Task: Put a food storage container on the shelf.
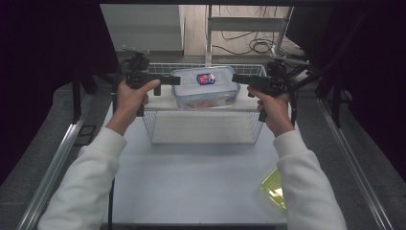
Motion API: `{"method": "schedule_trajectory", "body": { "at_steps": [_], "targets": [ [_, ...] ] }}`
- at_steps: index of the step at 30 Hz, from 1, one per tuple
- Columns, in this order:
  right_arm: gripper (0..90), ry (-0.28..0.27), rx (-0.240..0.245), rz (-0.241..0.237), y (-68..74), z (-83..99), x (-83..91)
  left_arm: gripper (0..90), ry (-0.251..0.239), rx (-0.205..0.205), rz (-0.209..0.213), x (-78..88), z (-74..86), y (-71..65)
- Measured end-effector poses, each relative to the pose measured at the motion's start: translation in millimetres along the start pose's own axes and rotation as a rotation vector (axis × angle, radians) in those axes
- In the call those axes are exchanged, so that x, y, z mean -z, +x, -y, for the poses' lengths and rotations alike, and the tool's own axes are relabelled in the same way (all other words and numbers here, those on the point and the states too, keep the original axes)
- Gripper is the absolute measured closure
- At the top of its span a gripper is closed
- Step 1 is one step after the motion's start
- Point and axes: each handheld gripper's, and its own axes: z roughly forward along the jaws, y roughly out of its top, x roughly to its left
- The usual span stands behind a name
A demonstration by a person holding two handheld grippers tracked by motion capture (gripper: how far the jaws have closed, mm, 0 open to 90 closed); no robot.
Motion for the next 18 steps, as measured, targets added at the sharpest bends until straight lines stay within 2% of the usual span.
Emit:
{"method": "schedule_trajectory", "body": {
  "at_steps": [3, 5, 7, 9, 12, 13, 18],
  "targets": [
    [39.4, 0.002, 0.014, -0.023, -0.3, 1.6, 9.7, 28.3, -0.019, -0.068, -0.036, 16.3, 7.4, -11.0],
    [39.1, 0.003, 0.032, -0.034, -0.8, 3.7, 17.2, 37.8, -0.026, -0.104, -0.017, 25.1, 15.6, -18.7],
    [38.4, 0.011, 0.037, -0.044, -1.4, 6.4, 22.2, 51.6, -0.020, -0.147, -0.024, 31.1, 25.1, -25.7],
    [37.5, 0.017, 0.040, -0.056, -2.8, 10.9, 27.8, 69.0, -0.004, -0.172, 0.003, 33.6, 34.9, -30.4],
    [36.5, 0.027, 0.039, -0.067, -5.2, 17.5, 32.6, 86.2, 0.009, -0.198, 0.040, 33.7, 47.4, -34.7],
    [36.2, 0.031, 0.034, -0.071, -5.6, 19.1, 33.1, 89.1, 0.021, -0.200, 0.066, 31.4, 52.9, -35.6],
    [35.9, 0.059, 0.046, -0.084, -8.1, 28.3, 34.7, 90.0, 0.085, -0.227, 0.071, 11.7, 69.4, -37.1]
  ]
}}
